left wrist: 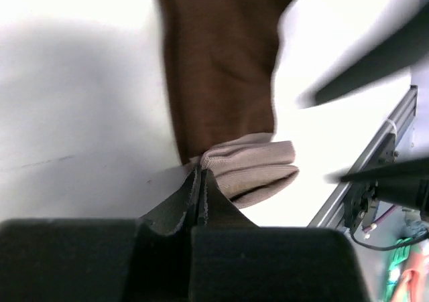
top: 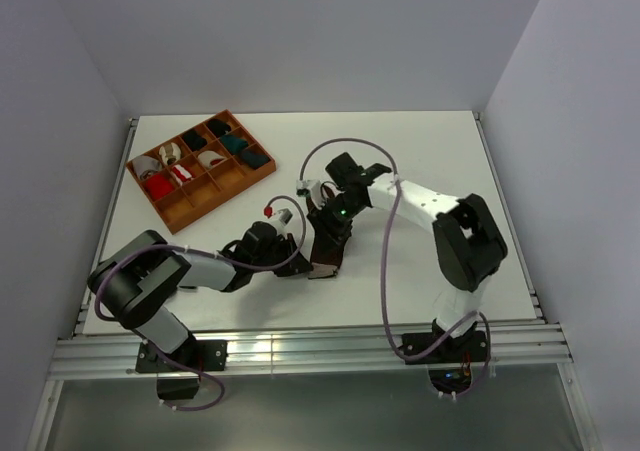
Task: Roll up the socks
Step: Roll the sock at the center of the board.
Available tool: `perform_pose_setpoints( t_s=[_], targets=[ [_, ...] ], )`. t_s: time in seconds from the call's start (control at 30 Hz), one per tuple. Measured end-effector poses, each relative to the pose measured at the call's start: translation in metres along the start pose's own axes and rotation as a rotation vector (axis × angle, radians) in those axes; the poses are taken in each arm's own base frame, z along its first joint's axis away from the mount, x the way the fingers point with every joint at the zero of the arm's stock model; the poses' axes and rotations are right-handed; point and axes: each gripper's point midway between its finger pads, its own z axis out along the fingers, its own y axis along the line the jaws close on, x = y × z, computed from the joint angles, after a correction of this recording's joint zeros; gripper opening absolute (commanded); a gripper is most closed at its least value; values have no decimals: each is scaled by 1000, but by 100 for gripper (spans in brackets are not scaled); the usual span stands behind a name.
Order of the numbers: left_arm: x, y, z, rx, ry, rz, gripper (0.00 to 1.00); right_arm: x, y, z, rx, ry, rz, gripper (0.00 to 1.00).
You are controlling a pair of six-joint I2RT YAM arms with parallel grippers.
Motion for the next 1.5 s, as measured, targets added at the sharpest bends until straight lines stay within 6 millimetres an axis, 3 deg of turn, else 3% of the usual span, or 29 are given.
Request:
perform_pose_setpoints(
  t_s=[0.23, 0.4, 0.6, 0.77, 1.0, 1.23, 1.5],
  targets=[
    [2, 1, 5, -63, 64, -69, 0, -24, 13, -61, 169, -200, -188, 45],
    [1, -2, 12, -94, 107, -117, 0, 1, 16, -78, 273, -272, -363, 40],
    [0, -7, 20, -104, 137, -176, 0, 58, 7, -57, 345, -190, -566, 40],
    [0, -8, 21, -109, 145, -207, 0, 79, 7, -37, 375, -135, -727, 41],
    [1, -10, 24, -108, 163, -224, 0, 89, 14, -13, 412, -104, -908, 42],
    [2, -13, 28, -97, 177, -226, 0, 76, 19, 0, 443, -106, -1007, 50],
    [2, -14, 28, -92, 180, -225, 0, 71, 23, 13, 440, -73, -1045, 50]
  ],
)
